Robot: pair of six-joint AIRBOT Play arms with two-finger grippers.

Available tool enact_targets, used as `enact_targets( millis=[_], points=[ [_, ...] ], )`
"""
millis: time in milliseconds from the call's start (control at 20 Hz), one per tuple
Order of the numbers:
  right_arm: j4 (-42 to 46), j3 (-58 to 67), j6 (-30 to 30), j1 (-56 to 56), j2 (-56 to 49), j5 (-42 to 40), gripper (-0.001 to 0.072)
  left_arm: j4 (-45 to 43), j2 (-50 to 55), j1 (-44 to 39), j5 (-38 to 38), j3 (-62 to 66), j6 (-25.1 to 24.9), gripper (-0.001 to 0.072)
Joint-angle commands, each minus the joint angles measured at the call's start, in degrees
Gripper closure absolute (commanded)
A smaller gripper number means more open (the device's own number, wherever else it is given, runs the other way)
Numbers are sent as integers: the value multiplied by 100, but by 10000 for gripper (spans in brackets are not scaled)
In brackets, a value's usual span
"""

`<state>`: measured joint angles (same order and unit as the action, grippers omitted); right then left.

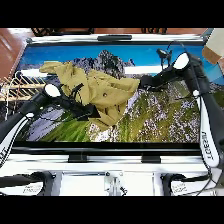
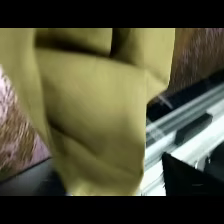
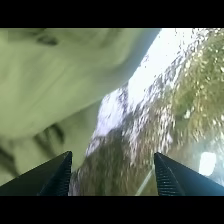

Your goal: Fold the shirts.

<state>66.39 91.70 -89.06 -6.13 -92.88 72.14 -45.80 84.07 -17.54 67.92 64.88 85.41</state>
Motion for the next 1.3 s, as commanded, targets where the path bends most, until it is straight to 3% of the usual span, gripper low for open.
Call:
enact_targets(
  millis=[0,50,100,150,350,700,750,800,850,1050,1250],
  points=[
    [-485,7,-37,31,-647,-358,88,42,59,-243,-767,-74,96,275],
    [-610,7,-76,31,-798,-420,88,42,63,-236,-774,-74,-4,480],
    [-748,7,-96,31,-929,-494,88,42,61,-225,-732,-72,-186,627],
    [-876,7,-125,31,-1054,-616,89,39,50,-205,-621,-70,-450,658],
    [-1353,7,-334,28,-1340,-1298,89,37,-39,-63,-22,-68,-946,660],
    [-1502,7,-798,-374,-1639,-1980,91,35,-448,155,37,-57,-1338,660],
    [-1504,7,-833,-446,-1657,-2076,158,33,-472,181,52,-52,-1340,660],
    [-1523,9,-839,-483,-1639,-2135,512,28,-474,203,116,-20,-1344,660],
    [-1631,9,-863,-481,-1593,-2157,652,24,-474,247,179,46,-1366,660],
    [-1816,17,48,-203,-592,-2356,654,20,-476,752,374,1117,-1486,661],
    [-1803,667,1316,170,1231,-2702,654,341,-476,1303,352,3790,-1731,660]
  ],
)
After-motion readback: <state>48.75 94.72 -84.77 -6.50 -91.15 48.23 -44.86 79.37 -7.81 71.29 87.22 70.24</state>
